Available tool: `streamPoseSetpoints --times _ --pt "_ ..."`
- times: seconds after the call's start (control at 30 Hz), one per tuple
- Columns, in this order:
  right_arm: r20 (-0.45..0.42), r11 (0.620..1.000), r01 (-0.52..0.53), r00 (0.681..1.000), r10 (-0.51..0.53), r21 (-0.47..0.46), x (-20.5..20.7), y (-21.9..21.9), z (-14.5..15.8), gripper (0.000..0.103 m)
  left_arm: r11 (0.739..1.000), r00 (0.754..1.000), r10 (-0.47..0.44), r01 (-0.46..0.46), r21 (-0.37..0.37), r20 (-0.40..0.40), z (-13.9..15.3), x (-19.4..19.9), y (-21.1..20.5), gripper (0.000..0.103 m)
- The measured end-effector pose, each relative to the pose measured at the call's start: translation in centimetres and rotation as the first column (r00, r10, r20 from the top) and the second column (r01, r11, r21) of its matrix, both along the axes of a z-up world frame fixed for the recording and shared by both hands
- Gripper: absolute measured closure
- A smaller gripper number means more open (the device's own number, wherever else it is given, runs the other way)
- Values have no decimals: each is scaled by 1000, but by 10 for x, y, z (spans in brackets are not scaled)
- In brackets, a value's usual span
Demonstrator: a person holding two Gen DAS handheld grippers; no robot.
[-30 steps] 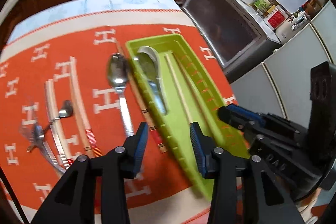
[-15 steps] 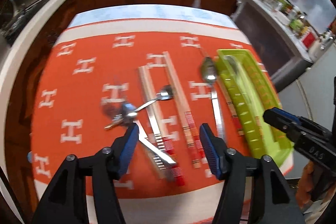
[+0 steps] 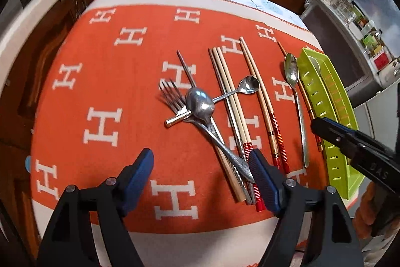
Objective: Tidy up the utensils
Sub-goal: 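Lower right tool toward the steel fork and spoon cluster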
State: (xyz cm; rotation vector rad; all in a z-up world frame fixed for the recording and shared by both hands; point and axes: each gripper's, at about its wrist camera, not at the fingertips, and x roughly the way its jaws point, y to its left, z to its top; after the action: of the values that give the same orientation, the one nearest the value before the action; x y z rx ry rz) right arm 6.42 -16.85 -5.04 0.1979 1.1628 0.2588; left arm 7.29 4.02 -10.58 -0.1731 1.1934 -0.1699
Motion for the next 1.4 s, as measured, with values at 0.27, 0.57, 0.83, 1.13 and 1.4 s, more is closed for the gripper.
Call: streamPoseSetpoints --times 0.27,0.57,0.83,1.13,1.4 --pt "-17 999 -39 999 39 -9 4 16 -19 68 992 999 4 -11 -128 -53 -19 8 7 63" --pt "-9 996 -87 996 87 -4 4 24 -25 68 977 995 29 -48 -205 -97 -33 22 4 83" --pt "-20 993 -113 993 114 22 8 30 -29 70 998 1000 19 -19 -52 -4 -16 31 14 84" --pt "-5 977 -195 981 196 86 22 62 -27 76 1000 1000 -8 8 -10 -13 -26 37 23 84" --pt "-60 950 -298 951 304 96 16 97 -39 82 1000 1000 -4 4 -29 -9 -34 40 33 84"
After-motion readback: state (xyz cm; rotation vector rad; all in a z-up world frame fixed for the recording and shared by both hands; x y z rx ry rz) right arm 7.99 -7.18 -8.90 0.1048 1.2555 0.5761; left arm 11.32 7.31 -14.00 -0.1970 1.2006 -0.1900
